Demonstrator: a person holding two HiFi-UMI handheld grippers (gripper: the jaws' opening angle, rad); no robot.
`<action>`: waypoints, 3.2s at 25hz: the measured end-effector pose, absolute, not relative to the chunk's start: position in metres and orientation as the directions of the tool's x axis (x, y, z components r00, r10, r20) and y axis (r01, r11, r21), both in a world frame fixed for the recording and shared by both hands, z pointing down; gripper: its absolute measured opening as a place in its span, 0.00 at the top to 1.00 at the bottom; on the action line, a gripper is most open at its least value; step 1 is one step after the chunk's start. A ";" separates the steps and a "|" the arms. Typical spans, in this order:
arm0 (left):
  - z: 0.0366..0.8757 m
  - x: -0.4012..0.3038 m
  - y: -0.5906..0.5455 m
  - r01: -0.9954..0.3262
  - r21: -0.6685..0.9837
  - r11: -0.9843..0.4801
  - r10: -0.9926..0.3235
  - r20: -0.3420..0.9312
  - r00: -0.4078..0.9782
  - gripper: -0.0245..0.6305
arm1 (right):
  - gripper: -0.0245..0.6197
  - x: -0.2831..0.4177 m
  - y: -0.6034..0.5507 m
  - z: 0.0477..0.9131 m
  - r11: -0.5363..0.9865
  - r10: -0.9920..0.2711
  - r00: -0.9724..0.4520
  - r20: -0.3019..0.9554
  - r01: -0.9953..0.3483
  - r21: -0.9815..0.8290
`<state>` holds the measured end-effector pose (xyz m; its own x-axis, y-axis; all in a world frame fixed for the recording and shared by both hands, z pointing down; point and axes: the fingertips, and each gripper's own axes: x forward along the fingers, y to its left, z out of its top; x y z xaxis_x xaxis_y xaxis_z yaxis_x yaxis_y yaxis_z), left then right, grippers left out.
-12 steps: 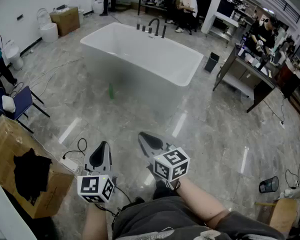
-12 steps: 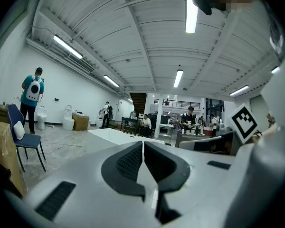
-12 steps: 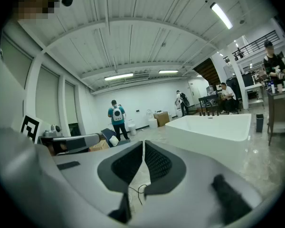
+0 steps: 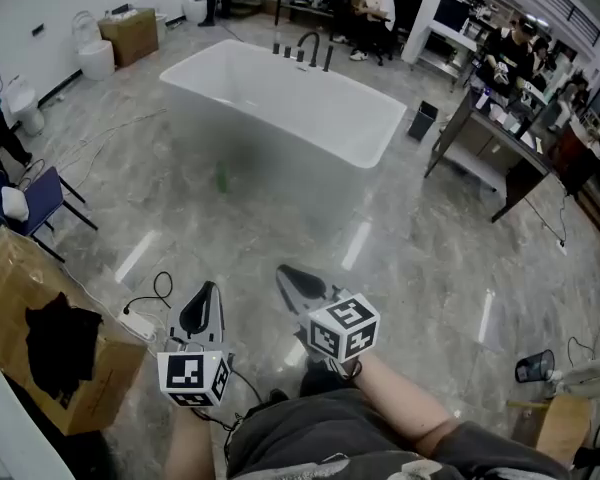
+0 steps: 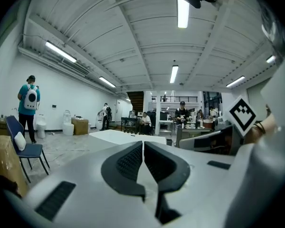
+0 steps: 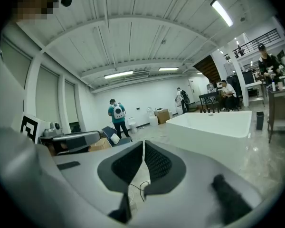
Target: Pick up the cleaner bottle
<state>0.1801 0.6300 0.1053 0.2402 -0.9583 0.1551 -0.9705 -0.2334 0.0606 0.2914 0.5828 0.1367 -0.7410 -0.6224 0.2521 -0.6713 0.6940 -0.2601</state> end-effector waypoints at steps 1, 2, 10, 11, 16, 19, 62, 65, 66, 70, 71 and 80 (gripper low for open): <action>0.106 0.180 0.631 -0.970 0.055 -0.238 -0.957 0.154 0.244 0.93 | 0.91 0.292 0.585 0.139 0.693 -0.622 -0.740 0.257 -0.673 -0.259; 0.107 0.179 0.631 -0.969 0.056 -0.240 -0.957 0.153 0.246 0.93 | 0.91 0.293 0.586 0.140 0.691 -0.624 -0.736 0.263 -0.676 -0.255; 0.105 0.172 0.621 -0.958 0.150 -0.246 -0.955 0.130 0.266 0.93 | 0.91 0.286 0.572 0.132 0.719 -0.621 -0.758 0.202 -0.653 -0.239; 0.107 0.169 0.619 -0.959 0.147 -0.241 -0.956 0.134 0.260 0.93 | 0.91 0.284 0.567 0.135 0.719 -0.619 -0.759 0.201 -0.651 -0.243; 0.116 0.152 0.599 -0.974 0.124 -0.190 -0.964 0.166 0.209 0.93 | 0.91 0.271 0.539 0.150 0.737 -0.584 -0.787 0.196 -0.616 -0.279; 0.123 0.144 0.578 -0.979 0.118 -0.167 -0.964 0.189 0.187 0.93 | 0.91 0.263 0.518 0.159 0.768 -0.552 -0.808 0.207 -0.589 -0.253; 0.152 0.028 0.231 -0.984 0.144 -0.110 -0.970 0.200 0.137 0.93 | 0.91 0.200 0.157 0.241 0.634 -0.586 -0.715 0.381 -0.698 -0.334; 0.157 -0.005 0.201 -0.977 0.167 -0.134 -0.965 0.203 0.167 0.93 | 0.91 0.169 0.131 0.246 0.617 -0.602 -0.694 0.394 -0.718 -0.323; 0.159 -0.015 0.192 -0.974 0.175 -0.144 -0.963 0.202 0.179 0.93 | 0.91 0.160 0.123 0.248 0.610 -0.608 -0.686 0.399 -0.726 -0.318; 0.173 -0.054 0.156 -0.965 0.193 -0.175 -0.952 0.217 0.216 0.93 | 0.91 0.131 0.091 0.259 0.569 -0.638 -0.643 0.424 -0.764 -0.303; 0.178 -0.064 0.148 -0.963 0.198 -0.180 -0.948 0.228 0.224 0.93 | 0.91 0.124 0.085 0.261 0.557 -0.645 -0.631 0.431 -0.774 -0.300; 0.223 -0.147 0.092 -0.943 0.236 -0.235 -0.916 0.271 0.296 0.93 | 0.91 0.075 0.043 0.289 0.501 -0.695 -0.530 0.486 -0.842 -0.201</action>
